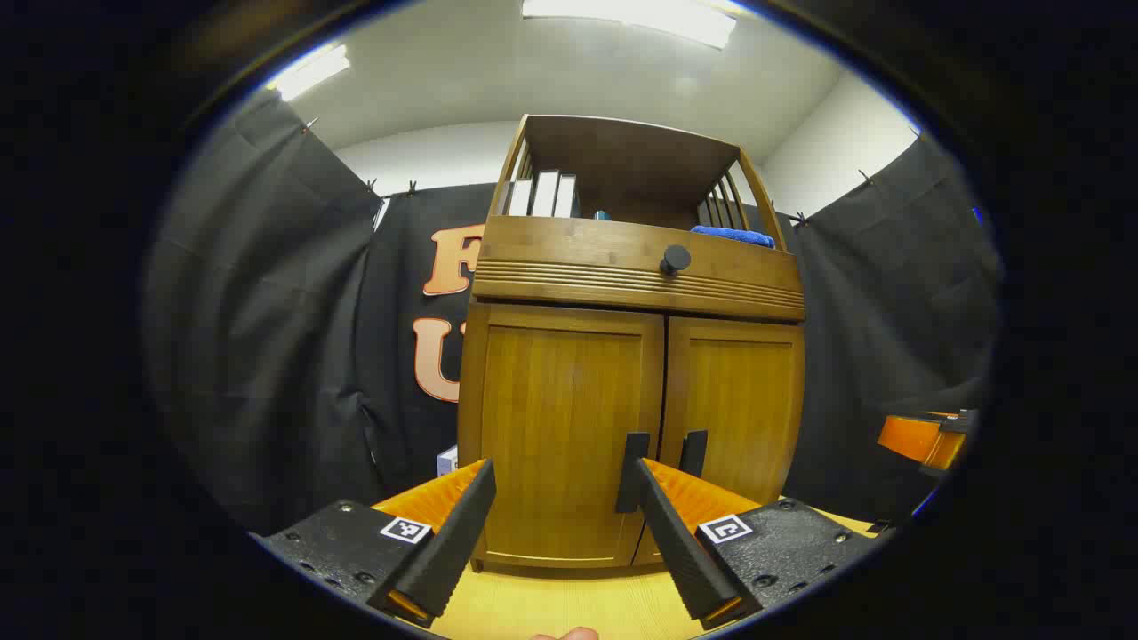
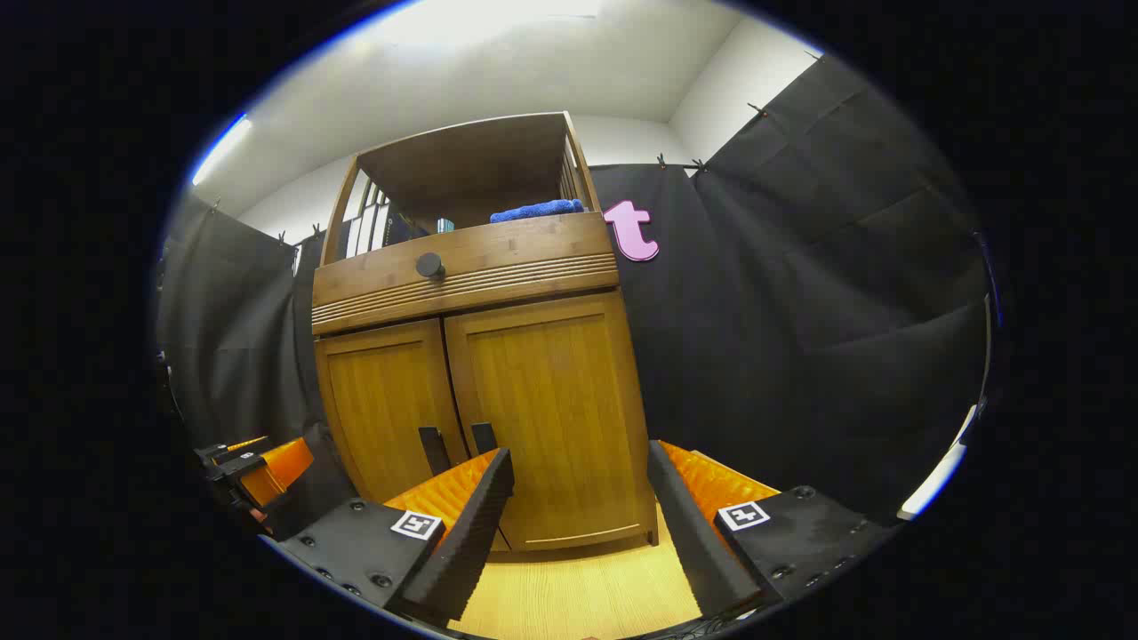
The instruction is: Open the right door of the double-door shoe cabinet with the right hand, and open the left door with the left hand.
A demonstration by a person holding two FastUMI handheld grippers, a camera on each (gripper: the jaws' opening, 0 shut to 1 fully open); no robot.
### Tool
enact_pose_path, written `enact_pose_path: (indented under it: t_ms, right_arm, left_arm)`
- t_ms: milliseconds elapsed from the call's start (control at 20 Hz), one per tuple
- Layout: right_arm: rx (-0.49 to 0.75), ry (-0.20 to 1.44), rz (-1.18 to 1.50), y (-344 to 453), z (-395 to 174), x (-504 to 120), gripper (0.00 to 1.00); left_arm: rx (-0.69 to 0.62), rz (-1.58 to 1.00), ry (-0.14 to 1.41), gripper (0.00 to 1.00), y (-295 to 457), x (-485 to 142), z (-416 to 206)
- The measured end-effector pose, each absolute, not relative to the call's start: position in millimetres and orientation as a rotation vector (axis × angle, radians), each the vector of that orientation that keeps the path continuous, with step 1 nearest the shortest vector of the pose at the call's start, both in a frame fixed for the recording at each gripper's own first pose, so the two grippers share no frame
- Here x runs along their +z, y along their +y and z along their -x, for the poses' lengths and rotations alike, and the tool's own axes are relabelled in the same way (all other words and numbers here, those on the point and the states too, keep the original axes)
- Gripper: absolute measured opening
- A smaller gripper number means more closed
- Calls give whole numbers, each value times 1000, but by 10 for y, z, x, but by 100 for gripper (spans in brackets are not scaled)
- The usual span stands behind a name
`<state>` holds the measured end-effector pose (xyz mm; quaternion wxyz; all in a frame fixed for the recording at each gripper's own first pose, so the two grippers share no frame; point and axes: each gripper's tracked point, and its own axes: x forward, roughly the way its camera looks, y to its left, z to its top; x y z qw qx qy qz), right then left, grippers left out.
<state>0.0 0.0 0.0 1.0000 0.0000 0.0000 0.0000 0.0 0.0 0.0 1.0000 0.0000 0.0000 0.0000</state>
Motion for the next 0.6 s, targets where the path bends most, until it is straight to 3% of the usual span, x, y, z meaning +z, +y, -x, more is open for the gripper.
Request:
enact_pose_path:
  t_ms: [50, 100, 150, 250, 300, 350, 400, 450, 600]
  right_arm:
    - [0, 5, -1, -6, -9, -10, 89]
    - [1, 7, -4, -8, -9, -24, 89]
    - [0, 8, -5, -9, -26, -22, 98]
    - [-2, 11, -1, -13, -49, -44, 98]
    - [-3, 12, 4, -14, -58, -50, 89]
    - [-5, 13, 8, -16, -61, -60, 89]
    - [-5, 15, 10, -20, -67, -66, 98]
    - [-4, 15, 11, -16, -64, -67, 89]
    - [-2, 11, 13, -7, -86, -58, 89]
  left_arm:
    - [0, -1, 2, 92, 6, -4, -5]
    - [1, 0, 2, 92, 8, -4, -10]
    - [0, 1, 3, 92, 1, -7, -9]
    - [0, 0, 4, 94, 7, -12, -18]
    - [1, -2, 5, 94, 13, -15, -24]
    - [2, -2, 6, 92, 19, -22, -28]
    - [3, -1, 7, 92, 23, -22, -33]
    - [3, 1, 9, 92, 26, -25, -46]
    - [0, 10, 15, 92, 14, -35, -60]
